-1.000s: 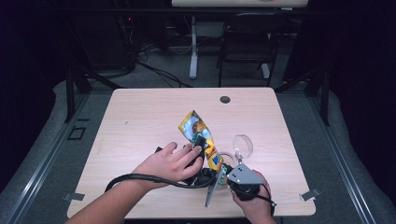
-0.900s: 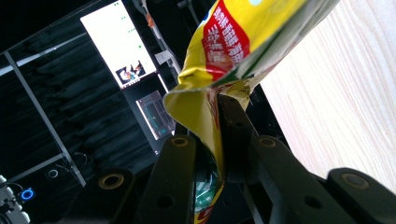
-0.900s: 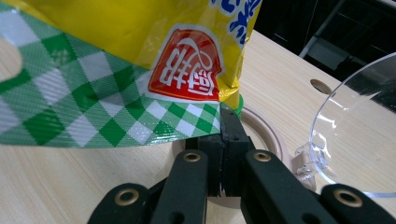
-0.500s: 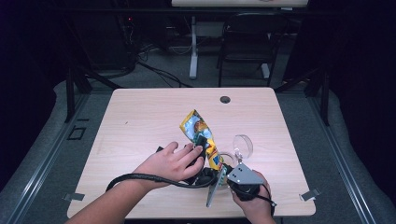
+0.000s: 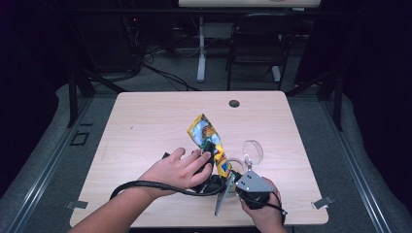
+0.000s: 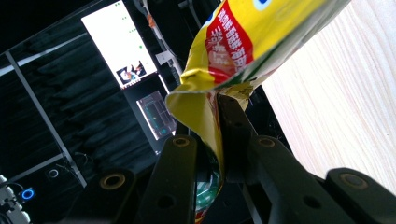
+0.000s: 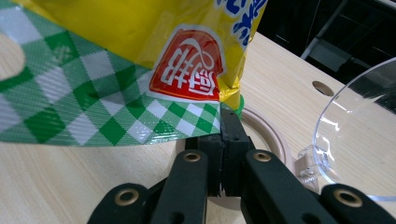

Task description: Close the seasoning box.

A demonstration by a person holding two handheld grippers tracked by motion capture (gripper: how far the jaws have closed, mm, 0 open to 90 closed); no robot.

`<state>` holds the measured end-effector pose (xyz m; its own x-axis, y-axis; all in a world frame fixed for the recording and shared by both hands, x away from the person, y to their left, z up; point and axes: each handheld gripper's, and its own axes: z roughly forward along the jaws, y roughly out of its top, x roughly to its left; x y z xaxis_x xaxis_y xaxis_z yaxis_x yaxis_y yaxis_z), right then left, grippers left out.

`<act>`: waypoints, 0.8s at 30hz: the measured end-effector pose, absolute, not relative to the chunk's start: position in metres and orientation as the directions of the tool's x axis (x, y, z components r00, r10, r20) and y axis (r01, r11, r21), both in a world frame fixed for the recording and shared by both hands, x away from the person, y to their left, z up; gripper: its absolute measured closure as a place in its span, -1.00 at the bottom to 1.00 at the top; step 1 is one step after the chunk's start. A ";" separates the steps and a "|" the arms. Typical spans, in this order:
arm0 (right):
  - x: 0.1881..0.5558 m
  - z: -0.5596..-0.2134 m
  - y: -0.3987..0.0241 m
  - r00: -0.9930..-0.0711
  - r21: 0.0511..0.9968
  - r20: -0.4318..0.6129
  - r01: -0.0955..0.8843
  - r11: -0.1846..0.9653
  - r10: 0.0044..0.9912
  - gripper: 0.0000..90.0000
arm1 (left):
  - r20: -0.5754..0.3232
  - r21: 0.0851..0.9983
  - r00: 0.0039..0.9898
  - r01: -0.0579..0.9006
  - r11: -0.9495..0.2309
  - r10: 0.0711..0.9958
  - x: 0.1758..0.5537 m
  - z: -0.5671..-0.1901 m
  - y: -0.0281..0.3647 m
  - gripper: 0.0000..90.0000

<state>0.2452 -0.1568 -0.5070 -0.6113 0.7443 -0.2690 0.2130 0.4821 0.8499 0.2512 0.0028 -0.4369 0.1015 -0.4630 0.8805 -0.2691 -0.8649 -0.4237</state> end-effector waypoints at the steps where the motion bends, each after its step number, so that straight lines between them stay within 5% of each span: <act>1: 0.245 -0.507 -0.157 -0.611 0.849 -0.270 0.214 0.483 0.744 0.99 | 0.881 -0.422 0.105 -0.269 -0.866 -0.462 0.251 -0.436 0.003 0.89; 24: 0.243 -0.505 -0.155 -0.619 0.851 -0.264 0.211 0.481 0.740 0.99 | 0.887 -0.401 0.113 -0.293 -0.868 -0.448 0.252 -0.434 0.000 0.90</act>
